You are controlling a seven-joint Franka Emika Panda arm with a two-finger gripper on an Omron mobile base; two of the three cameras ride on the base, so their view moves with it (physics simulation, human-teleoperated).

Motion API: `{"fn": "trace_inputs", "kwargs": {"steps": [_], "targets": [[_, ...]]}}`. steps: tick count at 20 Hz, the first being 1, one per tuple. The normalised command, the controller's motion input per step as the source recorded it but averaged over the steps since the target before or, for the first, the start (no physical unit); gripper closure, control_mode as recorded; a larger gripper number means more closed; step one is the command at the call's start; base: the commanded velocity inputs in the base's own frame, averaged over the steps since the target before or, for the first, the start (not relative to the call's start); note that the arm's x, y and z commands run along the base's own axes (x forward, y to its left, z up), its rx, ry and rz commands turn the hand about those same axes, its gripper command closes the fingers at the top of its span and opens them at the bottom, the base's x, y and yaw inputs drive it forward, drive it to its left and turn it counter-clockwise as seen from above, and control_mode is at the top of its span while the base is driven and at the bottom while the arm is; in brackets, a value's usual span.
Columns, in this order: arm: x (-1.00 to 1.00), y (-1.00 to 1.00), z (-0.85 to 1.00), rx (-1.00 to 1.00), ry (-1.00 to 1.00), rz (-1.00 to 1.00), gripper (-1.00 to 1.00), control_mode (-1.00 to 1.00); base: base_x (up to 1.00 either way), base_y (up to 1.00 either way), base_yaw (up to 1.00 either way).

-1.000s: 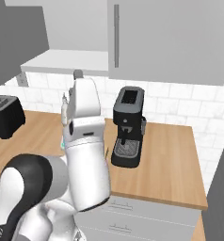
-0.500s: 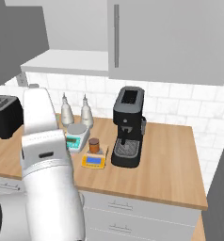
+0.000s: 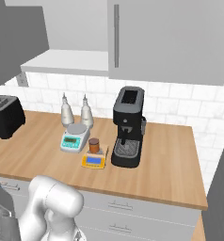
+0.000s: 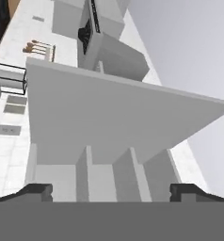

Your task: Pick the jam and place it on the digital scale for weighing, and close the cabinet.

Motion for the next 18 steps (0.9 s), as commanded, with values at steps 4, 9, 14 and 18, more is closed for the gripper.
{"fn": "trace_inputs", "kwargs": {"steps": [4, 9, 14, 18], "targets": [[0.07, 1.0, -0.99, 0.01, -0.14, -0.07, -1.0, -1.0, 0.0, 0.0, 0.0], [0.7, 1.0, -0.72, -0.03, 0.03, -0.07, -1.0, -1.0, 0.0, 0.0, 0.0], [0.56, 1.0, -0.53, -0.02, 0.02, -0.15, -1.0, -1.0, 0.0, 0.0, 0.0], [0.03, 1.0, -0.41, 0.01, -0.17, -0.29, -1.0, -1.0, 0.0, 0.0, 0.0]]}}
